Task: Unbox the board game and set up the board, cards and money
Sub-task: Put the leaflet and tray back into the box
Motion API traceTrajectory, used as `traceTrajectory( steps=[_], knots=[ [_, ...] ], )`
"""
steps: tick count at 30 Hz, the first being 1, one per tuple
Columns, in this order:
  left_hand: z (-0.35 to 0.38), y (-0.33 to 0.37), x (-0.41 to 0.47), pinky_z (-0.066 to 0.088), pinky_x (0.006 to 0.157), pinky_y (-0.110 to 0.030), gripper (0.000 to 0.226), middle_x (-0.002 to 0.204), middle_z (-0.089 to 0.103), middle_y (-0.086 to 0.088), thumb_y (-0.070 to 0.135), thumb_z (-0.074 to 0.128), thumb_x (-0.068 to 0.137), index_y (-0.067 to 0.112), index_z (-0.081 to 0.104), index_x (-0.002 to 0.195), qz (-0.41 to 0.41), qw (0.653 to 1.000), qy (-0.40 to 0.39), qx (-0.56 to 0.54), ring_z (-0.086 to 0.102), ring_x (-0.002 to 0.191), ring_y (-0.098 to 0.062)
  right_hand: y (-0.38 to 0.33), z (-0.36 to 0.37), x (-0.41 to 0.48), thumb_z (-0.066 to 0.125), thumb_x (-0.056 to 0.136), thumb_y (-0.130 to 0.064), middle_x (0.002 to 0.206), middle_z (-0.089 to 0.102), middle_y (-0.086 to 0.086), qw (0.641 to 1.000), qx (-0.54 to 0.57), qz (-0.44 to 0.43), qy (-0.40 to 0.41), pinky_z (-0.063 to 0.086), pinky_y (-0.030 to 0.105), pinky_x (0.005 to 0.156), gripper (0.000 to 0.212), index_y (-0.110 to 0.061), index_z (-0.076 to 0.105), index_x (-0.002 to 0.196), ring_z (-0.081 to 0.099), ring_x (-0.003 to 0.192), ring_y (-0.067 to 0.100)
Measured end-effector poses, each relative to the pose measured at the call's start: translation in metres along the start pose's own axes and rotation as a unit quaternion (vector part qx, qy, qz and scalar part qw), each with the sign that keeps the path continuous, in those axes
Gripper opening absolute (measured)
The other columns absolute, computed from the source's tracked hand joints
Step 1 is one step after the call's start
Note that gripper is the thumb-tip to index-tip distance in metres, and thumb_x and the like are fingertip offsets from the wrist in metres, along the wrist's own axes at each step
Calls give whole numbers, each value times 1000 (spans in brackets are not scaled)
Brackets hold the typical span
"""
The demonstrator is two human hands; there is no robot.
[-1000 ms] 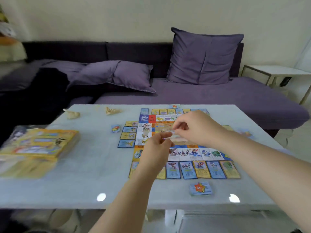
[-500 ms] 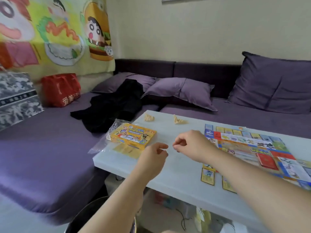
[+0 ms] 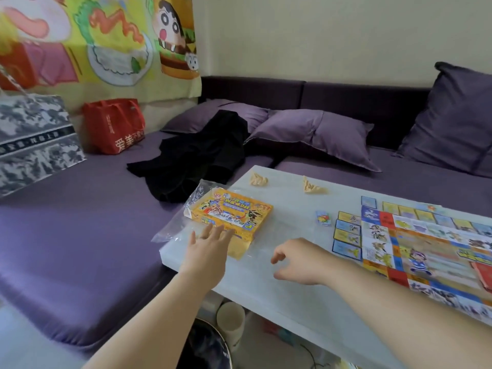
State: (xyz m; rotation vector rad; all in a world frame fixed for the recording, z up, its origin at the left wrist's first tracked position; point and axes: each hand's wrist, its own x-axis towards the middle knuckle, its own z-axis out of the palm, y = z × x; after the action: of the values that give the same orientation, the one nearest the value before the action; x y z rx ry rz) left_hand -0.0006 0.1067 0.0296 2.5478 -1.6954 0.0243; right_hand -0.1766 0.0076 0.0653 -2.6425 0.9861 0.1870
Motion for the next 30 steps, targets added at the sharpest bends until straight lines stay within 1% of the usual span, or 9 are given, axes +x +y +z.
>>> traceTrajectory(
  steps=[4,8,10,13,19,22,25,27,30],
  knots=[
    [6,-3,16,3,116,-50,65,159,5,3,8,38,96,29,9,150,27,995,-28,88,6,146,-22,10,13,11,63,85,-34,128,52,-2,1000,-25,-9,14,42,29,96,38,-28,59,123,47,121,16],
    [6,3,20,-1,116,-47,58,145,40,5,2,34,93,30,31,143,30,991,-43,120,39,132,-20,15,18,13,61,87,-29,126,50,-1,999,-32,-26,29,40,28,95,36,-27,59,123,46,121,17],
    [5,5,20,-2,116,-45,56,131,53,7,0,31,91,31,41,137,32,991,-36,127,44,126,-19,15,19,12,61,88,-28,127,49,0,998,-37,-37,25,40,28,95,37,-27,58,125,45,122,18],
    [2,5,17,1,117,-43,53,126,57,8,2,32,92,32,44,134,30,995,-5,93,46,125,-15,16,17,10,58,89,-25,128,48,1,997,-53,-52,4,40,28,96,40,-26,54,129,44,123,18],
    [-13,4,4,11,115,-38,41,103,67,8,7,41,91,27,51,125,13,990,124,59,59,106,-15,18,15,-7,47,89,-5,130,44,-1,996,-57,-64,-15,38,26,85,46,-27,53,129,50,113,20],
    [-16,10,-1,38,102,-44,38,86,71,6,3,70,73,23,68,105,61,957,282,32,66,87,-20,22,21,-21,41,89,1,118,43,-4,998,-32,-56,-16,44,28,81,49,-31,55,122,52,98,18],
    [-16,28,-3,46,95,-46,27,93,69,7,5,66,74,23,71,94,149,920,361,-47,63,90,-23,27,22,-40,40,92,-4,115,42,-9,997,-20,-72,-18,46,33,89,45,-36,53,120,53,99,14],
    [-14,47,-8,42,93,-42,26,104,66,5,11,59,75,26,72,92,170,916,350,-99,52,101,-22,32,19,-54,43,91,-8,115,42,-16,996,-1,-88,-9,45,27,90,41,-37,54,119,54,99,6],
    [4,67,-11,46,72,-38,27,113,59,-2,10,65,78,30,73,93,175,930,284,-155,43,99,-27,48,12,-67,49,90,-9,113,49,-20,994,49,-76,60,44,17,87,36,-35,59,113,54,96,-3]
  ],
)
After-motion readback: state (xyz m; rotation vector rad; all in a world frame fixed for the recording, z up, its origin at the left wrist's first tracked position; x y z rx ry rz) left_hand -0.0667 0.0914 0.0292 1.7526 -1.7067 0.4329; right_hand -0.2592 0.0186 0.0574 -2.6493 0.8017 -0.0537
